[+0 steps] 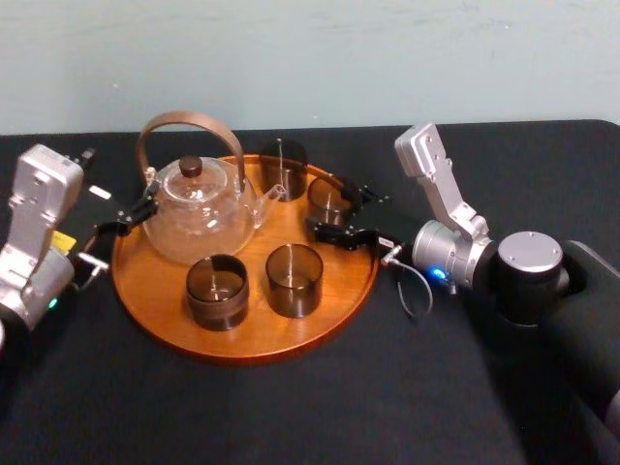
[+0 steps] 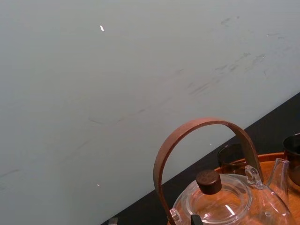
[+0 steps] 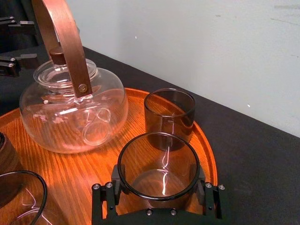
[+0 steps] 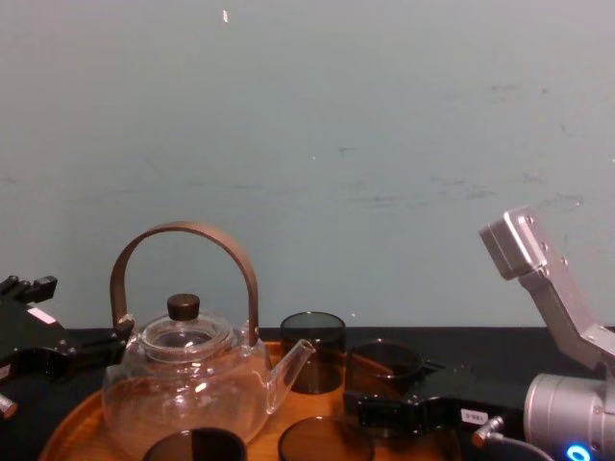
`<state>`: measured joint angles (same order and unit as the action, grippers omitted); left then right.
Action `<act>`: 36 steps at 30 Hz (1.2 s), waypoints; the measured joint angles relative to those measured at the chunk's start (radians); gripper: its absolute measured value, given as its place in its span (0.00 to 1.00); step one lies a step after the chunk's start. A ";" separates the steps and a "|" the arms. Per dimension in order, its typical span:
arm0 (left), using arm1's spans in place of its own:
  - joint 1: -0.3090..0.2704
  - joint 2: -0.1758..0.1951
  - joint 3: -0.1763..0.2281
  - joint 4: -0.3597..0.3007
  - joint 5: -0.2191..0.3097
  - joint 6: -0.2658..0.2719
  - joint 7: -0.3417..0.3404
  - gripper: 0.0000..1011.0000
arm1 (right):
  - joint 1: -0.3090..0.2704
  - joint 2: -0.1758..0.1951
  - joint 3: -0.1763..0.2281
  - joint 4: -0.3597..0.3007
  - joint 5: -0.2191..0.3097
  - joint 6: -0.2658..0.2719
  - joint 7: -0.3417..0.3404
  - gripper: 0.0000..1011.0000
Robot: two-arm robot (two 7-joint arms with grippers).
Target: Pick up the glass from the table and place it on the tray.
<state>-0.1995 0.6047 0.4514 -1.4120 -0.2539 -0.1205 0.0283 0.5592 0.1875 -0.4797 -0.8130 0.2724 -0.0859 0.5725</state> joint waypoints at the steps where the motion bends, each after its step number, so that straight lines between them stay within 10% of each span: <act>1: 0.000 0.000 0.000 0.000 0.000 0.000 0.000 1.00 | 0.000 0.000 0.000 0.000 0.000 0.000 0.000 0.90; 36: 0.000 0.000 0.000 0.000 0.000 0.000 0.000 1.00 | -0.015 0.007 0.018 -0.024 0.020 0.037 -0.001 0.99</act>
<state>-0.1995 0.6047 0.4514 -1.4119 -0.2539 -0.1205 0.0283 0.5439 0.1940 -0.4616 -0.8367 0.2928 -0.0492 0.5718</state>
